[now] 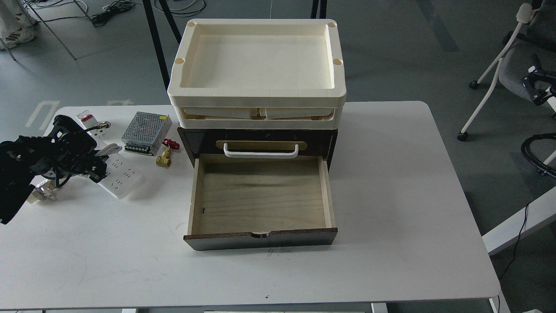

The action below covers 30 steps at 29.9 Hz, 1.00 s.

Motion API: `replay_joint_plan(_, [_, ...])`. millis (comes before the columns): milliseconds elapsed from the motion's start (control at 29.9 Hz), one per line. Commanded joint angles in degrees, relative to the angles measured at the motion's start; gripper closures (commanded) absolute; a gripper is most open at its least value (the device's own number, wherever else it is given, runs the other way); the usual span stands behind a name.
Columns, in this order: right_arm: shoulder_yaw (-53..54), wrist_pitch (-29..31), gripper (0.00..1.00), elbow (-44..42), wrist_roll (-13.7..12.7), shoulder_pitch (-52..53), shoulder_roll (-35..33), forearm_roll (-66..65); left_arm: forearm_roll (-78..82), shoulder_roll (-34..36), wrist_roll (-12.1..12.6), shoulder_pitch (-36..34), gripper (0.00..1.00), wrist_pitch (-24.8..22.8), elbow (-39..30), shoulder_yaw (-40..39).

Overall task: Put charging cable into cabinet
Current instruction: 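Close the left gripper on the white power strip and lift it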

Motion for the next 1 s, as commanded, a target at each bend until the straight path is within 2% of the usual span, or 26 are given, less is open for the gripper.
replay_joint_plan(0, [0.0, 0.0, 0.00, -0.4, 0.0, 0.0, -0.2, 0.0, 0.0, 1.7, 0.0, -1.6, 1.00, 0.1, 0.0, 0.0])
replay_joint_plan(234, [0.0, 0.0, 0.00, -1.0, 0.0, 0.0, -0.2, 0.0, -1.8, 9.2, 0.0, -5.6, 1.00, 0.2, -4.3, -0.1])
replay_joint_plan(368, [0.9, 0.0, 0.00, -1.5, 0.0, 0.0, -0.2, 0.0, -2.4, 17.2, 0.0, -6.3, 1.00, -0.4, -11.4, -0.7])
replay_joint_plan(468, [1.4, 0.0, 0.00, -2.2, 0.0, 0.0, -0.2, 0.0, -3.8, 26.2, 0.0, -8.4, 1.00, -2.8, -23.7, -0.7])
replay_joint_plan(602, [1.7, 0.0, 0.00, -2.2, 0.0, 0.0, -0.2, 0.0, -11.9, 40.6, 0.0, -9.3, 1.00, -13.5, -45.2, -1.2])
replay_joint_plan(702, [1.8, 0.0, 0.00, -2.3, 0.0, 0.0, -0.2, 0.0, -18.1, 49.9, 0.0, -9.2, 1.00, -16.3, -58.6, -1.1])
replay_joint_plan(803, [1.8, 0.0, 0.00, -2.3, 0.0, -0.3, -0.2, 0.0, -20.6, 54.9, 0.0, -9.1, 1.00, -20.1, -67.3, -1.1])
replay_joint_plan(903, [1.7, 0.0, 0.00, -2.6, 0.0, -0.3, -0.1, 0.0, -23.4, 56.2, 0.0, -8.6, 1.00, -23.6, -72.5, -0.9])
replay_joint_plan(970, [1.7, 0.0, 0.00, -2.6, 0.0, -0.3, 0.1, 0.0, -29.2, 56.4, 0.0, -8.6, 1.00, -28.7, -76.6, -1.0])
